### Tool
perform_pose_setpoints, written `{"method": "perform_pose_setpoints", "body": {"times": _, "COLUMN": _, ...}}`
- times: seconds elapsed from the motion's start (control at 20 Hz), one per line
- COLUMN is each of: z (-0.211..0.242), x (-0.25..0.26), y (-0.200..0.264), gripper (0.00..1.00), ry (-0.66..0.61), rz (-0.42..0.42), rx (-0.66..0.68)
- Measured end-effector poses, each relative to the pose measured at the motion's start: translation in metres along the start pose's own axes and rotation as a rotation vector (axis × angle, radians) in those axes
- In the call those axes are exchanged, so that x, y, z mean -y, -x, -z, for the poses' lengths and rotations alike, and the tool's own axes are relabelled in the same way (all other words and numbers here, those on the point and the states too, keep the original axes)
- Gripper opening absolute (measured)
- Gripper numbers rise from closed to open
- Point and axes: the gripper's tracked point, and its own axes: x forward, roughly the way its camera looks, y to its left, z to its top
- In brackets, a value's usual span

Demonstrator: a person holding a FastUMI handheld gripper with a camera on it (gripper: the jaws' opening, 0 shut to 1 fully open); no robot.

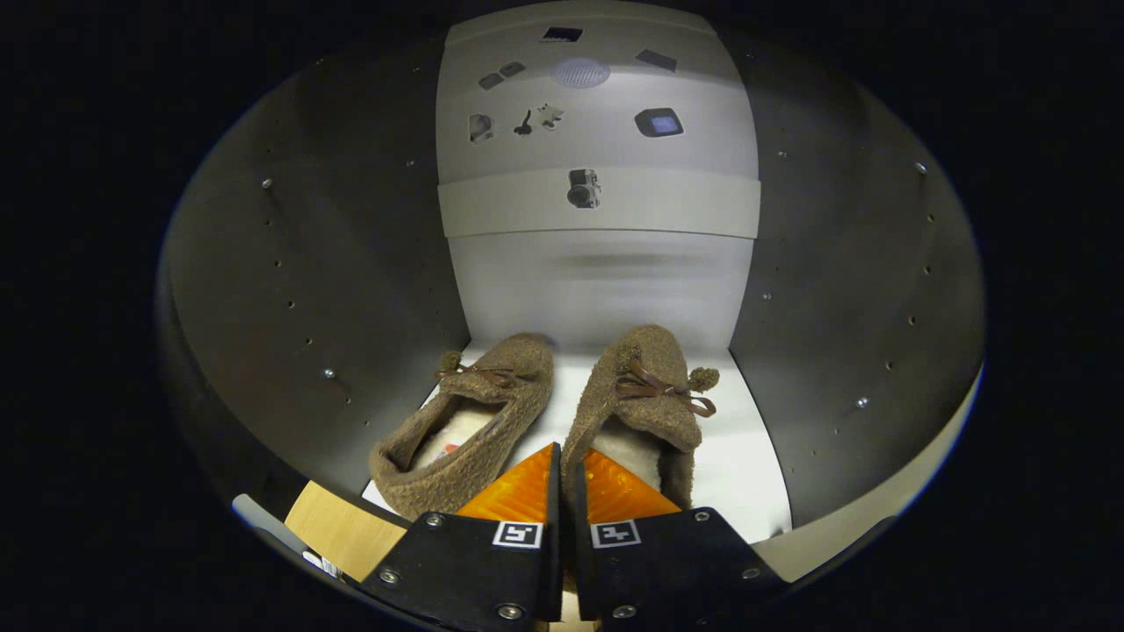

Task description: Open the shoe cabinet door, grab the shoes and put them into the shoe cabinet, then close the shoe cabinet door.

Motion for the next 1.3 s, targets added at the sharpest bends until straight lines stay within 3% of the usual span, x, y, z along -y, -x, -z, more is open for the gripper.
{"method": "perform_pose_setpoints", "body": {"times": 0.35, "z": 0.003, "x": -0.011, "y": -0.029, "gripper": 0.1, "ry": -0.035, "rz": -0.034, "rx": -0.032}}
{"method": "perform_pose_setpoints", "body": {"times": 0.6, "z": -0.001, "x": -0.017, "y": -0.021, "gripper": 0.25, "ry": -0.028, "rz": -0.008, "rx": -0.003}}
{"method": "perform_pose_setpoints", "body": {"times": 0.7, "z": -0.007, "x": -0.017, "y": -0.01, "gripper": 0.38, "ry": -0.021, "rz": 0.016, "rx": 0.027}}
{"method": "perform_pose_setpoints", "body": {"times": 0.75, "z": -0.007, "x": -0.014, "y": -0.004, "gripper": 0.54, "ry": -0.011, "rz": 0.038, "rx": 0.034}}
{"method": "perform_pose_setpoints", "body": {"times": 0.85, "z": -0.006, "x": -0.017, "y": 0.013, "gripper": 0.68, "ry": -0.005, "rz": 0.055, "rx": 0.043}}
{"method": "perform_pose_setpoints", "body": {"times": 1.05, "z": -0.003, "x": -0.029, "y": 0.057, "gripper": 0.83, "ry": -0.015, "rz": 0.081, "rx": 0.087}}
{"method": "perform_pose_setpoints", "body": {"times": 1.3, "z": 0.023, "x": -0.05, "y": 0.106, "gripper": 0.93, "ry": -0.029, "rz": 0.126, "rx": 0.1}}
